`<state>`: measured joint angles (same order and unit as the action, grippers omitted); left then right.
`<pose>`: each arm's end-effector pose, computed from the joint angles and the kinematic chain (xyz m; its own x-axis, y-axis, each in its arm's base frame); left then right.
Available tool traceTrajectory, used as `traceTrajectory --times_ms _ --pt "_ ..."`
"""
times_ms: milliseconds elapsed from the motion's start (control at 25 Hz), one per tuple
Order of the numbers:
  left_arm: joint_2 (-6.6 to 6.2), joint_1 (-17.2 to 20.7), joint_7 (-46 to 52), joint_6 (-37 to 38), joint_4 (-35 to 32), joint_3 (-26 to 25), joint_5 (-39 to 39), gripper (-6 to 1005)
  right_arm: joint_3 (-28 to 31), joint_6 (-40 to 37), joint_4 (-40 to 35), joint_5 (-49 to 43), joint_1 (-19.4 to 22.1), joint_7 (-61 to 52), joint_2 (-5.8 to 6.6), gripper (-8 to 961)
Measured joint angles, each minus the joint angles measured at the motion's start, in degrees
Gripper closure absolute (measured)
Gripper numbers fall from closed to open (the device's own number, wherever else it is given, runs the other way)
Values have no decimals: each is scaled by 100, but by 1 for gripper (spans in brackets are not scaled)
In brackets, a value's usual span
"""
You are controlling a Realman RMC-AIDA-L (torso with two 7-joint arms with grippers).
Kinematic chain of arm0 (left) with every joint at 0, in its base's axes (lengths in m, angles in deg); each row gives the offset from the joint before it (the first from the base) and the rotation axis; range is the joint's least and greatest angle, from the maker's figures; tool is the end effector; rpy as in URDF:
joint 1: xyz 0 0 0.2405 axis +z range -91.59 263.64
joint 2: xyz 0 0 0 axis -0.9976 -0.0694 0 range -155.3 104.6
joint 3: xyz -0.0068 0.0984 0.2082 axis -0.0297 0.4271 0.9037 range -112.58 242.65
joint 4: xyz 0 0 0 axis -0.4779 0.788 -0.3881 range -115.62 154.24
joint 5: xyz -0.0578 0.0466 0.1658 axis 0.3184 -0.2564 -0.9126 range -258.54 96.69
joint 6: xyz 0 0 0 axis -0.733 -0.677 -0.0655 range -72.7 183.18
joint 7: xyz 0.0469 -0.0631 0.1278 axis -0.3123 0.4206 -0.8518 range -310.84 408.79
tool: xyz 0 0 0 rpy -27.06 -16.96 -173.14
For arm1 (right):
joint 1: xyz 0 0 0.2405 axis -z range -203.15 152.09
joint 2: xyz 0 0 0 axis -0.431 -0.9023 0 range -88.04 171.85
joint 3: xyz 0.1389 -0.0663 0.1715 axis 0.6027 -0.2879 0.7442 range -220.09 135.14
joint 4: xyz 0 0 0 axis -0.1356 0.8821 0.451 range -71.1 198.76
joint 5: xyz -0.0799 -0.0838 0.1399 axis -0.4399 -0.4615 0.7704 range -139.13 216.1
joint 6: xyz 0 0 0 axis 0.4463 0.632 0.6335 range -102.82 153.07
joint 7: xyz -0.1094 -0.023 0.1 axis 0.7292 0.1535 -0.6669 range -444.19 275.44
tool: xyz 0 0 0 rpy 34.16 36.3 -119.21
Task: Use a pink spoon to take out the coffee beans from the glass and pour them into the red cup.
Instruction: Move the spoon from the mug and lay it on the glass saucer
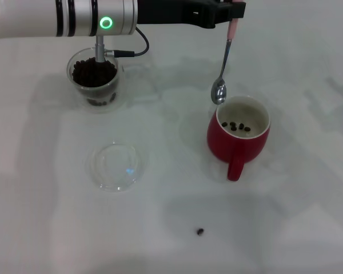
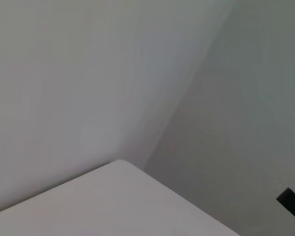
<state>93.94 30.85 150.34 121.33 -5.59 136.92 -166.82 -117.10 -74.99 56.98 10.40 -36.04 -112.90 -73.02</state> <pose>-0.0740 0.3657 -0.0611 0.7084 0.4939 0.5042 0.5310 -0.8435 0.0802 0.2881 0.2172 0.0597 0.5529 0.2505 -0.7947 -0.6582 -0.4536 -0.6009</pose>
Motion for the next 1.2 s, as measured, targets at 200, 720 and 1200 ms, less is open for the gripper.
traceTrajectory --times_ms 200,720,1200 --pt "-12 192 -114 92 -203 6 70 867 2 3 -1 25 0 -16 20 319" --pt "-325 2208 262 934 -1741 -610 97 868 144 -35 -12 59 17 -105 41 319" --pt "-615 3090 207 1230 -1614 -869 -114 867 301 69 0 67 22 -252 -8 319"
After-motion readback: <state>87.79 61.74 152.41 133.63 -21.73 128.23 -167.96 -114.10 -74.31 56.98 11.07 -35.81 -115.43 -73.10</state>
